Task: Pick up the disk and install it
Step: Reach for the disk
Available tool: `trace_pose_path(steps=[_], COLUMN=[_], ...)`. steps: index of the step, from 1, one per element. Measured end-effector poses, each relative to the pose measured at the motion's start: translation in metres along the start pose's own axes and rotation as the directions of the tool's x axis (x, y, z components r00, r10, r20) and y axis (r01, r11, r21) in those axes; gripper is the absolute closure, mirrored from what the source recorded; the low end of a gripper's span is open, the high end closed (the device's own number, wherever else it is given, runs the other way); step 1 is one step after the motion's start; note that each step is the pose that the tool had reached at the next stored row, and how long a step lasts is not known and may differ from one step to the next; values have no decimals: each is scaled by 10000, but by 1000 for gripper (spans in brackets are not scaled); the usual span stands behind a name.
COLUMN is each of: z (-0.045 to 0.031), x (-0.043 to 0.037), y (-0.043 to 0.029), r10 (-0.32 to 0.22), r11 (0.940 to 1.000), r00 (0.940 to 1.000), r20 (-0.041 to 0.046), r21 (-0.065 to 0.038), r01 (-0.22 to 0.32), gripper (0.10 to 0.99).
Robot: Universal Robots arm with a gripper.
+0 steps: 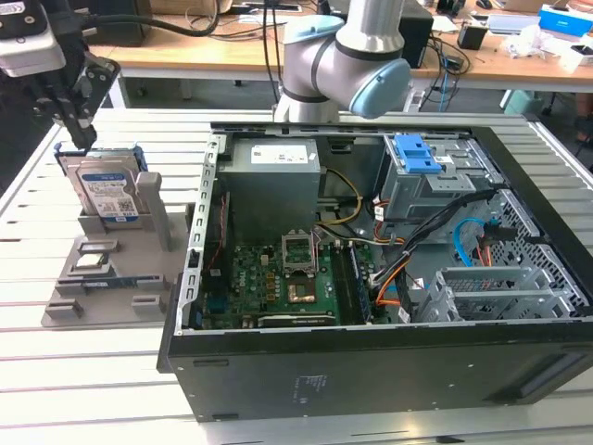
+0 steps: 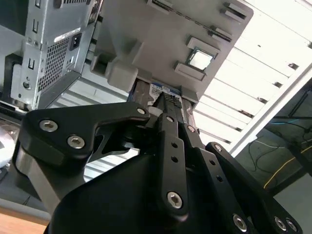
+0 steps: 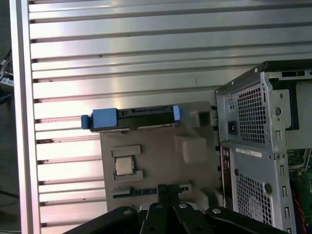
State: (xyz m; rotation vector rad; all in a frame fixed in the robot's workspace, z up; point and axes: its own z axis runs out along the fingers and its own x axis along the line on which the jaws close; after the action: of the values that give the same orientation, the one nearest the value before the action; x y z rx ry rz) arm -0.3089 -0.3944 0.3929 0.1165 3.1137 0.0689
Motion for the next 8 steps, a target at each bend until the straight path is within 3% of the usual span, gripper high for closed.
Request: trace_pose_path(steps=[2, 5, 8], z=[-1, -1, 3], x=[104, 199, 308], y=[2, 18, 98], r10=[1, 1, 2], r11=[10000, 10000, 10000], r00=[10000, 10000, 10000], r20=[0, 0, 0], r21=[0, 0, 1], r01=[-1, -1, -2], gripper=[980, 980, 980])
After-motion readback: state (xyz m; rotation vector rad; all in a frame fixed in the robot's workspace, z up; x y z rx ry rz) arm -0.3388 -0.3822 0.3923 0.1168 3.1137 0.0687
